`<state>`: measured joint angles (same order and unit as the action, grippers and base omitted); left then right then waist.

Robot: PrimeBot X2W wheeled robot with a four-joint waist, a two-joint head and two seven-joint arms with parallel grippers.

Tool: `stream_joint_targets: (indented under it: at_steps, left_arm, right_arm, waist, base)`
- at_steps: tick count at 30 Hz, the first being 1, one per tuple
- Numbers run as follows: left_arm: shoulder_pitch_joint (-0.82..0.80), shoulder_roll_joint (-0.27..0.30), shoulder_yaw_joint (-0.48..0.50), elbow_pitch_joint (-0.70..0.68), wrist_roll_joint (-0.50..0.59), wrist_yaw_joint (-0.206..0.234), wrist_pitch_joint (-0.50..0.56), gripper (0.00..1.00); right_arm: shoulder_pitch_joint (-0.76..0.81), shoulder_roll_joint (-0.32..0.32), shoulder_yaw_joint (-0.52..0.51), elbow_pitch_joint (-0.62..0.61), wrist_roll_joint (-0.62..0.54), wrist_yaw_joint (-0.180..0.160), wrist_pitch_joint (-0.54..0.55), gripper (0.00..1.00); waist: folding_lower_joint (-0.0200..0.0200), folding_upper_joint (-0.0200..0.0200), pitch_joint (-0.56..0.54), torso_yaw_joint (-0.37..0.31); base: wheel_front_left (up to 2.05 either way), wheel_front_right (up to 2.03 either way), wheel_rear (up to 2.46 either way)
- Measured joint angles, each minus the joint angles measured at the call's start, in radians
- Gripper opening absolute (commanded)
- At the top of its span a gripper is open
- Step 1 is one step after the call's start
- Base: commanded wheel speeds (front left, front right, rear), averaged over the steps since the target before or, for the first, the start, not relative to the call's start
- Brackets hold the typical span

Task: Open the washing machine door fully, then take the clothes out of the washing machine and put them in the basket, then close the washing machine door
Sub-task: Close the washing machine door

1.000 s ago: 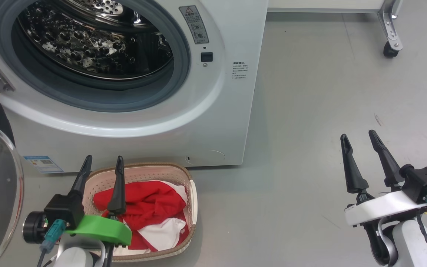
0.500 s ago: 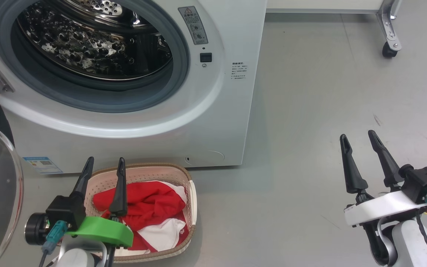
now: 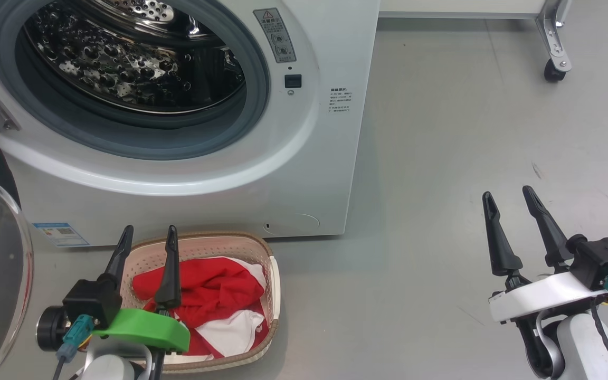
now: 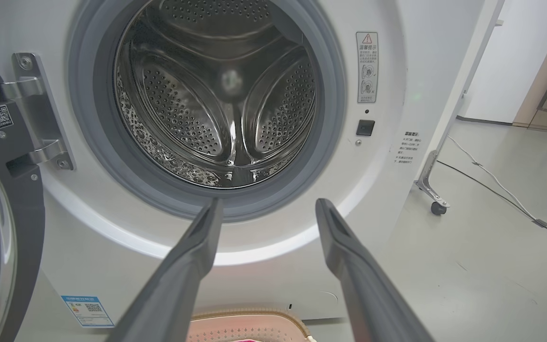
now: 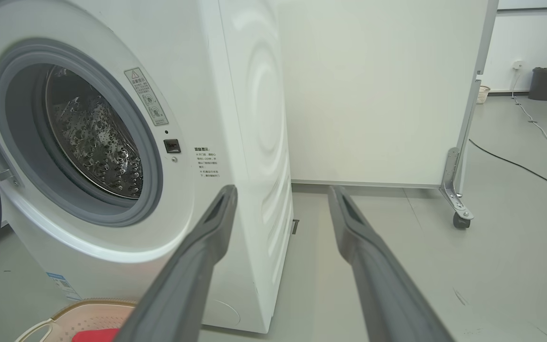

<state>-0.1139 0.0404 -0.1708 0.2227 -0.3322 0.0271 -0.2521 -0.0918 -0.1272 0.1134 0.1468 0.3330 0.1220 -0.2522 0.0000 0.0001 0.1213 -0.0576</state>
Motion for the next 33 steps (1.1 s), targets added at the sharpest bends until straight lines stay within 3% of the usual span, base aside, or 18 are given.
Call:
stream_joint_targets:
  at_steps: [33]
  left_arm:
    - [0.0,0.0,-0.006,-0.002,0.007,0.011,0.0,1.0]
  right_arm:
    - [0.0,-0.002,0.014,0.006,0.0,0.0,0.0,1.0]
  waist:
    - [0.0,0.0,0.005,0.007]
  base:
    - [-0.95,0.95,0.0]
